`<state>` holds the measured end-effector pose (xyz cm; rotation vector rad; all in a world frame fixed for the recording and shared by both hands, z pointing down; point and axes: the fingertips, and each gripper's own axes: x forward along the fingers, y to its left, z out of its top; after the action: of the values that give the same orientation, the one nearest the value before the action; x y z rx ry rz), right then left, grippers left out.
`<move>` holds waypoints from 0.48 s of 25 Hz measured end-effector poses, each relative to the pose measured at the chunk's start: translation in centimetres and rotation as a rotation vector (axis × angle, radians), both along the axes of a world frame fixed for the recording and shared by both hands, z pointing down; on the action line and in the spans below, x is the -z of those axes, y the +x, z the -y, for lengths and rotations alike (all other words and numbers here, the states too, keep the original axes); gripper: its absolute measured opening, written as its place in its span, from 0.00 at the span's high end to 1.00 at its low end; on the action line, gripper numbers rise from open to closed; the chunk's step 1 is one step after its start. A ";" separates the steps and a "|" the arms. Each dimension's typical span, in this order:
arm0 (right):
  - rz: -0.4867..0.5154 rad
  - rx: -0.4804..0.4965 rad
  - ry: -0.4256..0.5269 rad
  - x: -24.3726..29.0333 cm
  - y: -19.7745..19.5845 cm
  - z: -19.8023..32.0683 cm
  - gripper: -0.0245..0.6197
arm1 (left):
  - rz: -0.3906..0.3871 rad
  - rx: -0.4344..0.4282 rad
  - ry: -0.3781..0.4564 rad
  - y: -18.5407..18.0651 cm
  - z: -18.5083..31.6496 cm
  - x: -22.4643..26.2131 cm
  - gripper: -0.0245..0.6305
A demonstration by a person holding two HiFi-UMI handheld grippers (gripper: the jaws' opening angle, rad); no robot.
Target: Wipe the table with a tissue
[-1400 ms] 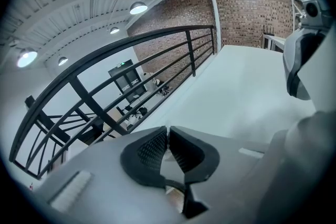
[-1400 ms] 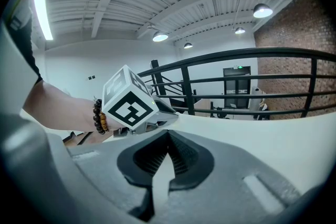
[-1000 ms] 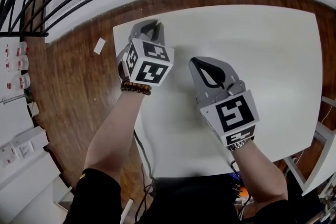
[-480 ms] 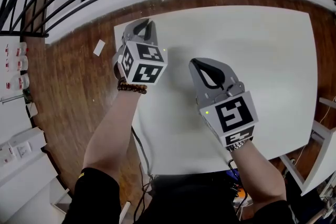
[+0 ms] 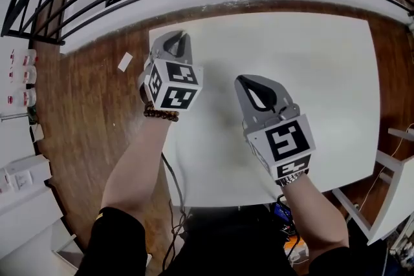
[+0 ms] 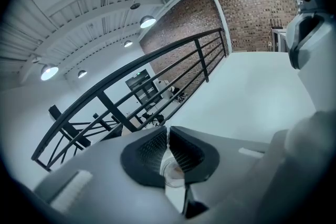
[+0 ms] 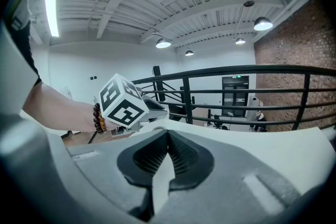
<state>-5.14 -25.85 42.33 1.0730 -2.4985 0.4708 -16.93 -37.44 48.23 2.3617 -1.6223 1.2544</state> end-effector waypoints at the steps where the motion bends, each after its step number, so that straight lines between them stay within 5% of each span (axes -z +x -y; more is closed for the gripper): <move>1: 0.005 -0.001 0.013 0.3 0.1 -0.2 0.98 | -0.001 0.001 0.003 0.1 -0.4 0.3 0.91; 12: 0.004 0.017 0.090 4.9 2.5 -5.9 0.98 | -0.045 -0.001 0.062 3.4 -8.2 5.8 0.91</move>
<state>-2.64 -19.98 37.42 1.0841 -2.5519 0.3589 -13.48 -29.25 42.41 2.4077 -1.6709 1.1589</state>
